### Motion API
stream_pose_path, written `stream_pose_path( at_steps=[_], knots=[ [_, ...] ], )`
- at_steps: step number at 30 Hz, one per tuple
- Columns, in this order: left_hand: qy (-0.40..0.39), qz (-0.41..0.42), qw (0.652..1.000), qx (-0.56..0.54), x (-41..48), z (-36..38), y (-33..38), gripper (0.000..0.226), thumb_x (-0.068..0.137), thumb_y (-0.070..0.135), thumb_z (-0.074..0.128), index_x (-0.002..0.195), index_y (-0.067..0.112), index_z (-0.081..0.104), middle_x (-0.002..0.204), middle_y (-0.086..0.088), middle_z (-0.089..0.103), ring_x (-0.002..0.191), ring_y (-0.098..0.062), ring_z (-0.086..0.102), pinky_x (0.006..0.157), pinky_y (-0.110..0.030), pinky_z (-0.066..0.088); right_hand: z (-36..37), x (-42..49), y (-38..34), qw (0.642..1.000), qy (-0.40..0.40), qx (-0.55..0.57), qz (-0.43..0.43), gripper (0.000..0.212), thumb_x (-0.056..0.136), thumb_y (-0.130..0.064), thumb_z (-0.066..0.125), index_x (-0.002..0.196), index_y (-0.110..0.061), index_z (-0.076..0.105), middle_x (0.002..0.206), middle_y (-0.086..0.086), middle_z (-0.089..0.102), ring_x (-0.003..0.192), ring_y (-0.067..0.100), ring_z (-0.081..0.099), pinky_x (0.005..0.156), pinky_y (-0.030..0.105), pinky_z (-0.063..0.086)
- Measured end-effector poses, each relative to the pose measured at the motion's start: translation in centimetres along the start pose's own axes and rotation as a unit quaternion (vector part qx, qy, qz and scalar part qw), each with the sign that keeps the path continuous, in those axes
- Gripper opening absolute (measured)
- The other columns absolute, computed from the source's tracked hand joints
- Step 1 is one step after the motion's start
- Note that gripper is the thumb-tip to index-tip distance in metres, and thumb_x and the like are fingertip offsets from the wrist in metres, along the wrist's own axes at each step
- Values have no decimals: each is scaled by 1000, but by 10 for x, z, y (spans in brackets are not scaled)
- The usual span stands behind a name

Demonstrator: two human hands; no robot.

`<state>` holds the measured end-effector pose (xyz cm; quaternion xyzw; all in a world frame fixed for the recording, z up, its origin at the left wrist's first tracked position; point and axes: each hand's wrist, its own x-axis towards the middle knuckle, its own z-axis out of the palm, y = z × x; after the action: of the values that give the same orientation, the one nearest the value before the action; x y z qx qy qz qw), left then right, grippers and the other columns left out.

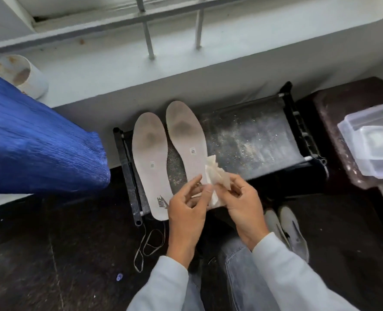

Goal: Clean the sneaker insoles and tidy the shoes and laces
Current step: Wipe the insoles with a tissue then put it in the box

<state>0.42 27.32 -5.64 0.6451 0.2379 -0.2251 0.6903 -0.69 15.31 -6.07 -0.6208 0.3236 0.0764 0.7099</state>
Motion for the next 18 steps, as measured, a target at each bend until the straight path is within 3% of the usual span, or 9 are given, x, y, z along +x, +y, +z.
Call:
stream_pose_path(
  at_steps=[4,6,9,14,18],
  knots=[
    [-24,27,999,41,-14,4,-18,24,89,11,75,109,23,77,99,1,80,90,-8,76,79,-17,58,-15,-32,8,999,33,3,3,17,89,-12,70,105,-16,73,101,6,75,96,18,71,85,32,57],
    [-42,26,998,43,-20,9,-28,22,89,5,73,107,19,77,100,0,80,91,-7,75,79,-15,57,-26,-44,14,998,55,-2,8,16,91,-10,67,104,-18,73,101,3,76,97,16,71,85,29,57],
    [-73,13,996,58,-26,18,-40,24,90,6,73,110,19,77,101,1,80,93,-10,76,81,-20,60,-42,-57,18,996,84,-6,17,17,93,-10,65,101,-23,73,100,-1,76,96,15,72,84,29,56],
    [-120,-21,989,83,-42,32,-50,20,89,16,75,107,24,78,99,2,80,94,-13,77,89,-42,63,-67,-74,22,994,94,-10,47,18,93,-11,64,104,-23,71,101,-2,76,96,14,72,85,31,56],
    [-102,-6,989,108,-56,45,-57,10,86,20,79,94,26,79,91,5,80,89,-10,76,86,-38,63,-82,-92,25,994,97,-26,35,16,92,-16,66,104,-25,71,101,-4,76,96,11,72,83,27,57]
  ],
)
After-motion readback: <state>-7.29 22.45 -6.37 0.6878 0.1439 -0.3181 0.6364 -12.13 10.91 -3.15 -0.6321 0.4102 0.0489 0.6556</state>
